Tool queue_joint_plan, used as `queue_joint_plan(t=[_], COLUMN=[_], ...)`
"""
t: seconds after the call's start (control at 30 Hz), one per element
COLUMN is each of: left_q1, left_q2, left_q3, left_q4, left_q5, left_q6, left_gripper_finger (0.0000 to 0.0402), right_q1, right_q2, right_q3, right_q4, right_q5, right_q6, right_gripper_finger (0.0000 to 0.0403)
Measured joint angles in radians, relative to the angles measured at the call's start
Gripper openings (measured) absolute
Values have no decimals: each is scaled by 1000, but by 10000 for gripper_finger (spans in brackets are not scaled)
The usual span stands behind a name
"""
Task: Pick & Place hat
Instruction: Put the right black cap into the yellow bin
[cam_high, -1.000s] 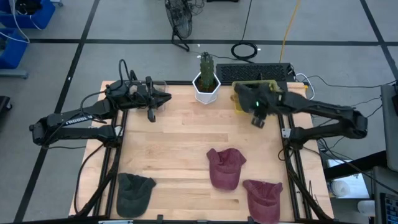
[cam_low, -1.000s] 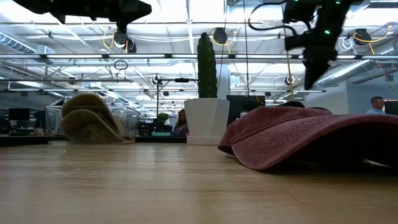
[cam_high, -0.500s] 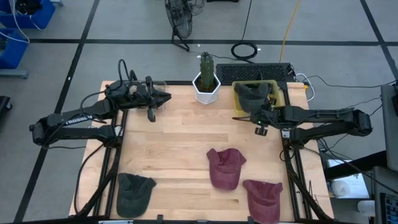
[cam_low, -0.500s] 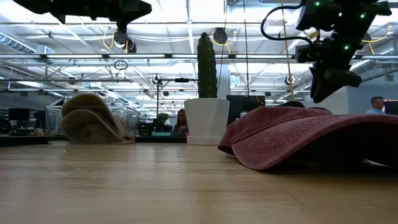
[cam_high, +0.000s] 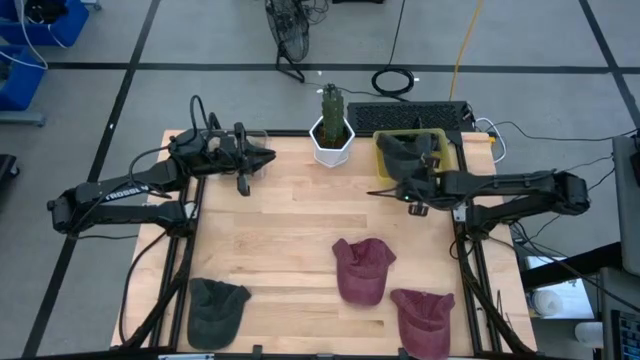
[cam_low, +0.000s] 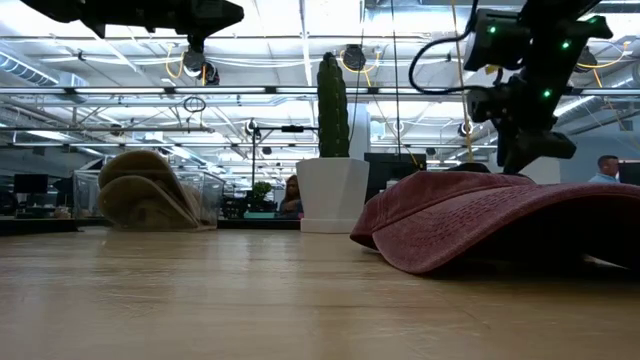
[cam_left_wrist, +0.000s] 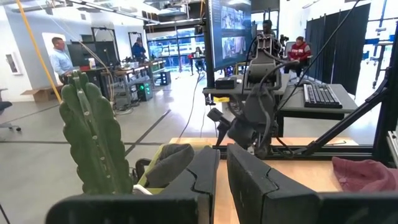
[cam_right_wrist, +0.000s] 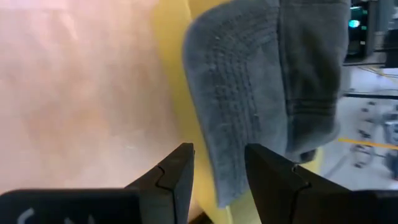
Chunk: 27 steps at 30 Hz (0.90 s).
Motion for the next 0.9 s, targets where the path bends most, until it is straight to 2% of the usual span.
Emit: queue_joint_plan(t=[0.13,0.4,0.57,0.77,0.9], left_q1=[0,0,0,0,0], left_q2=[0,0,0,0,0], left_q3=[0,0,0,0,0], left_q4=[0,0,0,0,0], left_q5=[0,0,0,0,0], left_q6=[1,1,1,1,1], left_gripper_finger=[47,47,47,47,47], right_q1=[0,-25,-46,-45,-43], right_q2=[42,92,107,104,93], right_q3=[0,0,-18,-65,-67], right_q4=[1,7,93,143,145], right_q5=[64,71,113,242,265], right_q6=[-7,-1,-2,-26,-31], right_gripper_finger=[131,120,106,70,27])
